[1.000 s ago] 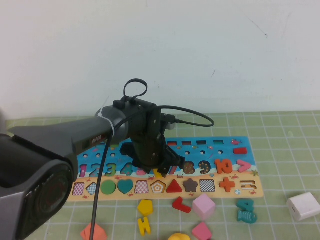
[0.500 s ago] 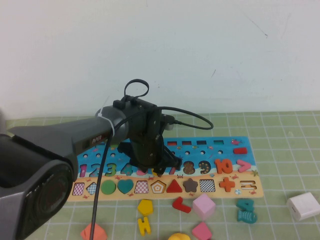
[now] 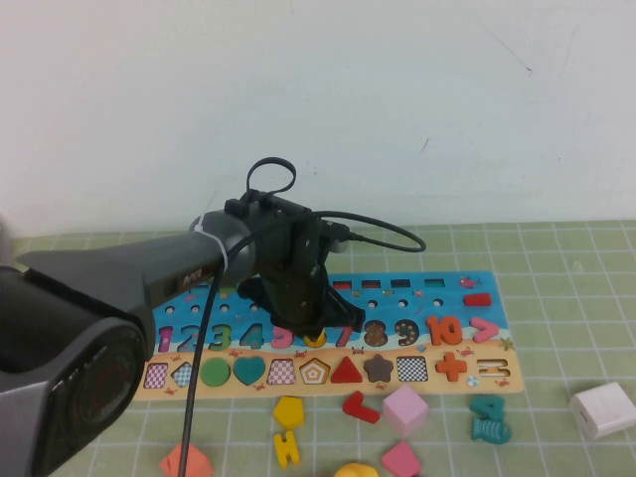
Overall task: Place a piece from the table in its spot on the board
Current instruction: Place the "number 6" into the hole of the number 6
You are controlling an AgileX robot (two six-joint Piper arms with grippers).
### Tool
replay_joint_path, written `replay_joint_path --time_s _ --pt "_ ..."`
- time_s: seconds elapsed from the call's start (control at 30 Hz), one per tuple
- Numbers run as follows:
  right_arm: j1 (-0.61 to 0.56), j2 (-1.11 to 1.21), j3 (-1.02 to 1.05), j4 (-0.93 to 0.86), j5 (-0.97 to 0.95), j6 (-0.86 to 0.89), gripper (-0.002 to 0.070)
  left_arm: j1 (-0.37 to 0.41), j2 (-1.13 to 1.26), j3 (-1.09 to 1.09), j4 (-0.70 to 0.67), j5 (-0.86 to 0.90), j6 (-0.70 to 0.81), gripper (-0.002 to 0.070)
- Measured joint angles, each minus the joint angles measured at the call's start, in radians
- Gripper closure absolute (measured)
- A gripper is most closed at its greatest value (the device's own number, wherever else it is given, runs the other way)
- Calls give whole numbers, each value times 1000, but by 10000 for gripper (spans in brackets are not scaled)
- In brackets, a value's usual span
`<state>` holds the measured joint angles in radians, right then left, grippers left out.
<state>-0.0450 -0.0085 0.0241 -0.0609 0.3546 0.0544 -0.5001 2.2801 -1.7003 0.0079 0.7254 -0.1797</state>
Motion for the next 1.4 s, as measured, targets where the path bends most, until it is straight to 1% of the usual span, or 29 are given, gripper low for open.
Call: replay_joint_path --time_s 0.23,0.4,0.67,0.87,0.97,1.2,1.4 --pt "0 0 0 0 0 0 603 0 0 0 -8 11 6 640" --pt "0 0 0 0 0 0 603 0 0 0 -8 49 24 669" --pt "0 0 0 0 0 0 603 0 -55 -3 -8 61 24 675" --pt "0 0 0 0 0 0 603 2 -91 -53 -8 -18 24 676" --pt "0 0 0 0 0 0 603 8 -72 -72 -8 -48 24 676" --pt "0 0 0 0 0 0 603 23 1 -74 -8 -46 24 676" --pt "0 0 0 0 0 0 603 24 17 -74 -16 -69 24 676"
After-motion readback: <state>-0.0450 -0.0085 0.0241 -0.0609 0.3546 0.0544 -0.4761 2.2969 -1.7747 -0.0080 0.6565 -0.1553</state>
